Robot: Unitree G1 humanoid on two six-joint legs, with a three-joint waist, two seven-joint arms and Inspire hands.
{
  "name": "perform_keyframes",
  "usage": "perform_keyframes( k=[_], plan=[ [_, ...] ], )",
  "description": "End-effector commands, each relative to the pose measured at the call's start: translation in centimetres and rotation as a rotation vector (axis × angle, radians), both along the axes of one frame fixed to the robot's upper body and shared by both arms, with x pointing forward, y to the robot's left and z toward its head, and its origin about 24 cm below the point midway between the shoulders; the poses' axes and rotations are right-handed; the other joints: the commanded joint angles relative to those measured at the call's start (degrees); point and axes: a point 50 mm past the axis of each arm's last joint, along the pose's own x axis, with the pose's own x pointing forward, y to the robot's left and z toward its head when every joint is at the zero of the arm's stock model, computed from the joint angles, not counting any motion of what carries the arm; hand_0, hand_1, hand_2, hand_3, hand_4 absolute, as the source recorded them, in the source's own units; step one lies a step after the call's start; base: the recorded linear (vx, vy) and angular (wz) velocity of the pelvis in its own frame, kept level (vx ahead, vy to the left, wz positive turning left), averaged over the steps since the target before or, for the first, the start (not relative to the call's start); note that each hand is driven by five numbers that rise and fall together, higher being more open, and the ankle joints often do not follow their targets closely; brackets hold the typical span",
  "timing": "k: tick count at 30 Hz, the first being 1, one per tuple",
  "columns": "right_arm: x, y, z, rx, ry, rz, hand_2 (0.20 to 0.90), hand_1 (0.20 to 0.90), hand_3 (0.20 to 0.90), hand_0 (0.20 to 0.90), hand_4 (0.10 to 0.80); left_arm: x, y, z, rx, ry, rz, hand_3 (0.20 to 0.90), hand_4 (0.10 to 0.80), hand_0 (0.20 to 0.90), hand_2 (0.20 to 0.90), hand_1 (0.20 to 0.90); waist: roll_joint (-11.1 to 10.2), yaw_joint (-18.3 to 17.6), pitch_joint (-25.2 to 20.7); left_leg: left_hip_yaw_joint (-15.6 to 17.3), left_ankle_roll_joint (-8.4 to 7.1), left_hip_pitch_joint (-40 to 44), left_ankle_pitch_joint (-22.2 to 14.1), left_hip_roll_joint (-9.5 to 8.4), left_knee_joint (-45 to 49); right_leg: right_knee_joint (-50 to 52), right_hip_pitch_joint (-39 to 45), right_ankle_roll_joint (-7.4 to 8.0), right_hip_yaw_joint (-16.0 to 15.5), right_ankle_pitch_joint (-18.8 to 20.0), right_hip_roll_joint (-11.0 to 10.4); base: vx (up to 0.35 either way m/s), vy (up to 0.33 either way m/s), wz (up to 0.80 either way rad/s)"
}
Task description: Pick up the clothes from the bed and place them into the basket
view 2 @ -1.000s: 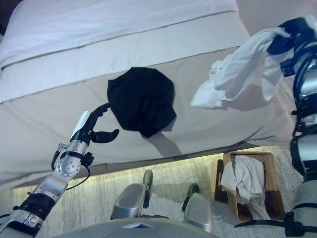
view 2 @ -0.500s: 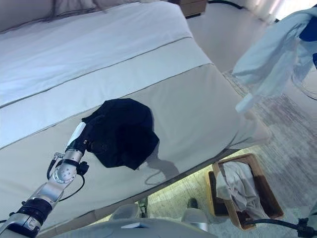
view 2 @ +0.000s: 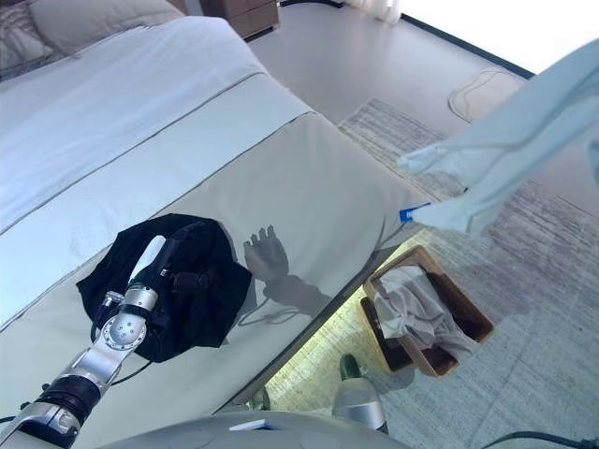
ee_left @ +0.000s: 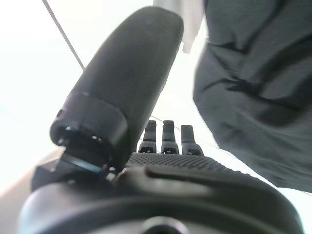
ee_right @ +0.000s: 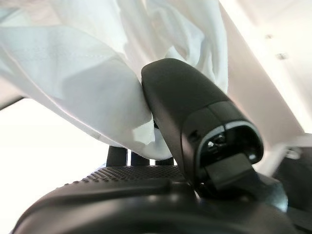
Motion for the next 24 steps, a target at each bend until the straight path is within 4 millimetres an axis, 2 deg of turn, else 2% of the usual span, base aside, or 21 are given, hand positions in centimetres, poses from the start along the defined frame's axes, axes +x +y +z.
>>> perform_keyframes(
  k=[1,6,10,12,24],
  plan=[
    [-2.0,-0.3,4.0,-0.115,-0.112,-0.014,0.3,0.3,0.2,0.3,0.1,1.8,0.9,2.9,0.025,-0.152,-0.017,0.9,0.8,0.9,0.9,0.9,-0.5,0.6,-8.8,-2.0,-0.17,0.8,-6.9,1.4,3.3,5.5,-4.2,-0.12,0.7,-2.2,3.5,-0.002,-0.052,-0.22],
    [-2.2,-1.7,0.5,-0.049,-0.009,-0.018,0.3,0.3,0.2,0.3,0.1,2.2,0.6,2.9,0.024,-0.145,-0.023,0.9,0.8,0.9,0.9,0.9,-0.4,-0.1,-8.6,-1.1,-0.28,0.4,-7.6,1.66,5.0,5.4,-4.6,-0.5,1.6,-2.0,4.1,-0.001,-0.055,-0.13],
    [-2.1,-2.2,-1.1,-0.066,0.065,-0.041,0.3,0.3,0.2,0.3,0.1,2.3,0.4,2.7,0.029,-0.13,-0.027,0.9,0.8,0.9,0.9,0.9,-0.1,-0.3,-8.6,-0.8,-0.4,0.5,-7.7,1.78,5.1,5.3,-4.7,-0.51,1.7,-1.9,4.2,0.006,-0.037,-0.05],
    [-2.0,-2.6,-2.9,-0.045,0.134,-0.046,0.3,0.3,0.2,0.3,0.1,2.2,0.5,2.5,0.03,-0.113,-0.032,0.9,0.8,0.9,0.9,0.9,0.3,-0.3,-8.6,-0.7,-0.48,0.5,-7.7,1.8,5.1,5.3,-4.8,-0.47,1.7,-1.8,4.1,0.027,-0.057,0.01],
    [-1.3,-2.5,-8.5,0.02,0.326,-0.002,0.3,0.3,0.2,0.3,0.1,3.0,-0.4,3.1,0.025,-0.101,-0.084,0.9,0.8,0.9,0.9,0.9,1.5,0.3,-7.9,-0.7,-0.45,0.2,-7.6,1.37,5.1,5.5,-5.2,-0.29,0.1,-1.6,3.4,-0.005,-0.01,0.01]
  ],
)
